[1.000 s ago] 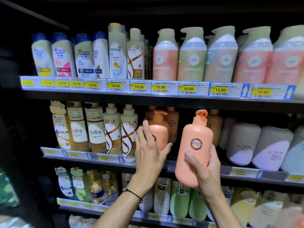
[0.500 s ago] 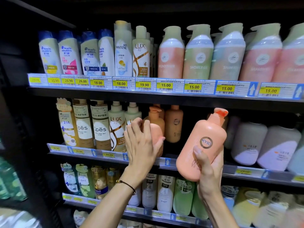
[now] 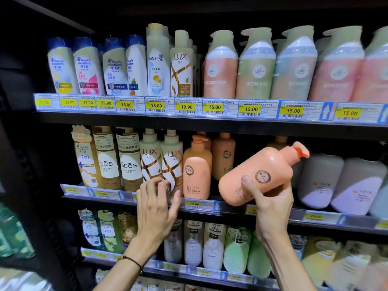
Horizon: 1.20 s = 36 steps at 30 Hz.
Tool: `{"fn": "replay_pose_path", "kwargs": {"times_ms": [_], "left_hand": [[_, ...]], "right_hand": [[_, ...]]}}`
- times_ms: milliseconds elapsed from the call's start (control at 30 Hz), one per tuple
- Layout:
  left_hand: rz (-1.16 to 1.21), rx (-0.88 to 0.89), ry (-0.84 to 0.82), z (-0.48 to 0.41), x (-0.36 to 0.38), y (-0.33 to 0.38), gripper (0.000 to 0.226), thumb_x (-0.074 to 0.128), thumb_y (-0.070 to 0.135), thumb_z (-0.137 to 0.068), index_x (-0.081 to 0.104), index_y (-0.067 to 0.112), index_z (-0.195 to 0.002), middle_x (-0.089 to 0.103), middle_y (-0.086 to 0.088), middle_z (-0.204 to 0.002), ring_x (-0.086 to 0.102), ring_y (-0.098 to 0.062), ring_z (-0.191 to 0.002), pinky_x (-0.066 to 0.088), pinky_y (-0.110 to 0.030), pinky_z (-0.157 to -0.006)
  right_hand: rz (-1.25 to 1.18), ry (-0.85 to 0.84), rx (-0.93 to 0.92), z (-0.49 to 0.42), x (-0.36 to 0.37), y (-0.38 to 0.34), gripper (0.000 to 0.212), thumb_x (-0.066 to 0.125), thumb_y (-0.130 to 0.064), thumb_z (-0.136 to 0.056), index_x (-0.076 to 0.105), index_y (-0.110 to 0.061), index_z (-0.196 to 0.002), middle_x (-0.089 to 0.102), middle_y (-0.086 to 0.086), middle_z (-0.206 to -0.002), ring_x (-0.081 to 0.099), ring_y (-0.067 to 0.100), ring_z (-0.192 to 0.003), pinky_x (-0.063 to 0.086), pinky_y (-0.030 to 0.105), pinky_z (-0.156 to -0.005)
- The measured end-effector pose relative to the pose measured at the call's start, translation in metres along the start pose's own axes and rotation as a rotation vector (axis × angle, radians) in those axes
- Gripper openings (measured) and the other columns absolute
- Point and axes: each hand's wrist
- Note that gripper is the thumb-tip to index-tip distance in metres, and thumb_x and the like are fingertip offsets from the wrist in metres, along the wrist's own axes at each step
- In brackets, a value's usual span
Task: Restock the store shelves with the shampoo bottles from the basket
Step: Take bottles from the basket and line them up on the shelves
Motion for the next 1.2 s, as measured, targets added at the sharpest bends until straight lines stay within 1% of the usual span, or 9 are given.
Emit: {"fn": "replay_pose_path", "kwargs": {"times_ms": [167, 333, 533, 767, 900, 967, 1067, 1133, 1200], "left_hand": [[0.028, 0.029, -0.032, 0.014, 0.005, -0.017, 0.036, 0.054, 0.045, -0.097, 0.058, 0.011, -0.109, 0.053, -0.006, -0.112, 0.049, -0.026, -0.099, 0.040, -0.036, -0.083], [0.058, 0.058, -0.031, 0.020, 0.008, -0.023, 0.040, 0.058, 0.045, -0.097, 0.058, 0.008, -0.113, 0.057, -0.008, -0.113, 0.051, -0.028, -0.104, 0.042, -0.037, -0.088], [0.003, 0.110, -0.005, 0.024, 0.010, -0.020, 0.041, 0.053, 0.044, -0.102, 0.058, 0.005, -0.114, 0.055, -0.011, -0.110, 0.052, -0.031, -0.103, 0.043, -0.040, -0.090], [-0.005, 0.111, 0.000, 0.026, 0.014, -0.021, 0.042, 0.051, 0.043, -0.104, 0.058, 0.002, -0.113, 0.054, -0.013, -0.109, 0.052, -0.034, -0.104, 0.043, -0.041, -0.090], [0.010, 0.109, 0.008, 0.026, 0.016, -0.021, 0.040, 0.051, 0.043, -0.104, 0.056, 0.004, -0.113, 0.053, -0.013, -0.110, 0.051, -0.033, -0.103, 0.042, -0.041, -0.088], [0.015, 0.098, 0.006, 0.025, 0.016, -0.020, 0.039, 0.053, 0.042, -0.103, 0.056, 0.005, -0.112, 0.053, -0.012, -0.109, 0.051, -0.033, -0.102, 0.042, -0.041, -0.087], [0.019, 0.085, -0.017, 0.024, 0.013, -0.018, 0.037, 0.053, 0.041, -0.104, 0.056, 0.005, -0.110, 0.053, -0.013, -0.109, 0.051, -0.033, -0.101, 0.043, -0.041, -0.086], [0.021, 0.079, -0.048, 0.022, 0.008, -0.016, 0.037, 0.051, 0.041, -0.104, 0.057, 0.005, -0.109, 0.053, -0.013, -0.108, 0.051, -0.033, -0.101, 0.044, -0.042, -0.086], [0.024, 0.074, -0.087, 0.020, 0.001, -0.015, 0.037, 0.051, 0.041, -0.104, 0.058, 0.005, -0.108, 0.054, -0.013, -0.108, 0.050, -0.033, -0.100, 0.044, -0.042, -0.085]], "right_hand": [[0.221, -0.070, -0.019, -0.012, 0.009, 0.004, 0.081, 0.095, -0.043, -0.050, 0.061, -0.019, -0.120, 0.074, -0.005, -0.103, 0.071, 0.003, -0.089, 0.056, 0.018, -0.071], [0.462, -0.143, 0.015, -0.023, 0.017, 0.008, 0.074, 0.089, -0.054, -0.044, 0.059, -0.019, -0.103, 0.071, -0.002, -0.101, 0.069, 0.018, -0.093, 0.059, 0.044, -0.083], [0.709, -0.329, 0.138, -0.037, 0.026, 0.011, 0.080, 0.087, -0.058, -0.039, 0.057, -0.011, -0.096, 0.065, 0.007, -0.100, 0.066, 0.027, -0.097, 0.059, 0.048, -0.079], [0.816, -0.456, 0.209, -0.042, 0.032, 0.012, 0.074, 0.081, -0.064, -0.037, 0.062, -0.011, -0.085, 0.070, 0.003, -0.088, 0.070, 0.012, -0.078, 0.056, 0.028, -0.055], [0.873, -0.508, 0.247, -0.047, 0.032, 0.014, 0.047, 0.092, -0.045, -0.058, 0.068, -0.010, -0.077, 0.071, -0.002, -0.073, 0.062, 0.000, -0.058, 0.043, 0.015, -0.045], [0.899, -0.519, 0.239, -0.049, 0.033, 0.013, 0.036, 0.091, -0.040, -0.065, 0.065, -0.015, -0.067, 0.066, -0.008, -0.059, 0.055, -0.004, -0.048, 0.039, 0.014, -0.042], [0.937, -0.569, 0.255, -0.050, 0.035, 0.009, 0.038, 0.087, -0.040, -0.072, 0.063, -0.016, -0.055, 0.062, -0.007, -0.047, 0.050, -0.002, -0.042, 0.041, 0.019, -0.045], [0.977, -0.606, 0.286, -0.050, 0.037, 0.002, 0.040, 0.085, -0.041, -0.075, 0.063, -0.015, -0.055, 0.062, -0.006, -0.047, 0.050, -0.002, -0.042, 0.040, 0.017, -0.046], [1.014, -0.609, 0.315, -0.050, 0.038, -0.006, 0.041, 0.086, -0.046, -0.074, 0.067, -0.010, -0.067, 0.066, -0.007, -0.057, 0.056, 0.002, -0.052, 0.043, 0.020, -0.051]]}}
Point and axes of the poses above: each hand's wrist, its own z-axis away from the middle knuckle, its own x-axis out of the palm, y = z × x
